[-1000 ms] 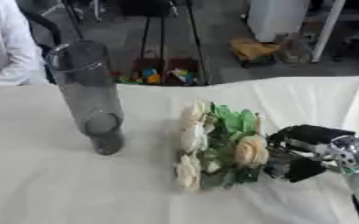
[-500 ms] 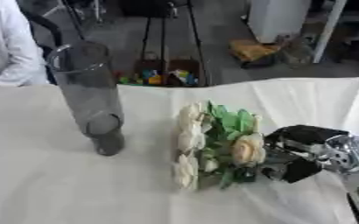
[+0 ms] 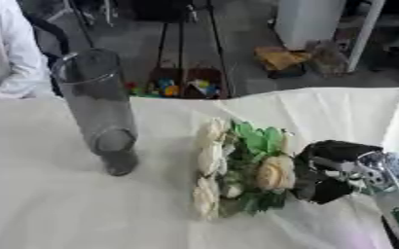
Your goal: Arrange flowers into the vase.
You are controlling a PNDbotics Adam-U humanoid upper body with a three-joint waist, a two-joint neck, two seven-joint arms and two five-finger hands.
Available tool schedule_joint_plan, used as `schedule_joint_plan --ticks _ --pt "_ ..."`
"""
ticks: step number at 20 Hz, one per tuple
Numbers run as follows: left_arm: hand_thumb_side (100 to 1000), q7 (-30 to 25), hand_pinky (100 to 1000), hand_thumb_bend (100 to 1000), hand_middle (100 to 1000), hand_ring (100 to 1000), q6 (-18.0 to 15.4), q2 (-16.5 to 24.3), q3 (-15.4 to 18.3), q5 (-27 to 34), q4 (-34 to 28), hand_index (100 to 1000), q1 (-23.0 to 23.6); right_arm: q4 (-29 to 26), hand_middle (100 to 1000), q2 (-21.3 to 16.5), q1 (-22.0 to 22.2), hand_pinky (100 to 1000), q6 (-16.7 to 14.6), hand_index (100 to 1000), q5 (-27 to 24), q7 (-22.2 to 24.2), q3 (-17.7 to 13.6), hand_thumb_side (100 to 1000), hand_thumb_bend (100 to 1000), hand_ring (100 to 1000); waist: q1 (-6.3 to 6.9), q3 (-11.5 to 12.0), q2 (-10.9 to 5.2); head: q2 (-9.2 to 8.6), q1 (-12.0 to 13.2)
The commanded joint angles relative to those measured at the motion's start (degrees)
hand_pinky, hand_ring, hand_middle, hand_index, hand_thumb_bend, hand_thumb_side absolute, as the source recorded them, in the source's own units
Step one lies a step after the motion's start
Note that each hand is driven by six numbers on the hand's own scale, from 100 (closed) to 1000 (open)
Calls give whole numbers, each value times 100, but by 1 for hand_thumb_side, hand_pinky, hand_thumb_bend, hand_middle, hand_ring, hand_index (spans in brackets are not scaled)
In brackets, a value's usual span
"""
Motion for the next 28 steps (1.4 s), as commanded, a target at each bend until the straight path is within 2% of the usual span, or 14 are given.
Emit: schedule_joint_plan --ticks 1,4,6,10,12,15,20,28 --pt "1000 -23 781 100 889 853 1 39 3 -8 -96 953 -98 -57 561 -112 -18 663 -107 736 62 126 11 471 309 511 -11 4 -87 -59 -9" --pt "1000 -23 781 100 889 853 5 39 3 -7 -96 953 -97 -56 511 -111 -15 592 -103 690 57 83 22 447 274 467 -11 -2 -91 -57 -10" --pt "1000 -32 780 100 889 853 9 41 0 -5 -96 954 -97 -49 460 -112 -27 517 -86 629 47 25 29 437 228 419 -11 -7 -96 -59 -9" --pt "1000 -45 781 100 889 853 16 42 0 4 -96 955 -96 -26 371 -123 -59 407 -28 529 57 -83 46 444 100 344 -15 -17 -107 -61 -17" --pt "1000 -55 780 100 889 853 17 41 -1 6 -96 955 -97 -14 332 -120 -69 354 20 486 66 -151 50 459 100 310 -15 -21 -110 -65 -21" --pt "1000 -61 781 100 889 853 18 40 2 9 -96 958 -96 11 282 -114 -74 323 88 420 59 -241 58 494 100 278 -15 -18 -113 -71 -22" --pt "1000 -77 782 100 890 853 21 38 5 10 -96 959 -96 24 242 -101 -76 292 147 364 35 -329 76 515 100 257 -9 -25 -112 -67 -24" --pt "1000 -83 783 100 890 854 24 38 7 14 -96 957 -97 3 166 -98 -99 224 213 284 31 -447 74 501 100 202 -8 -42 -112 -73 -21"
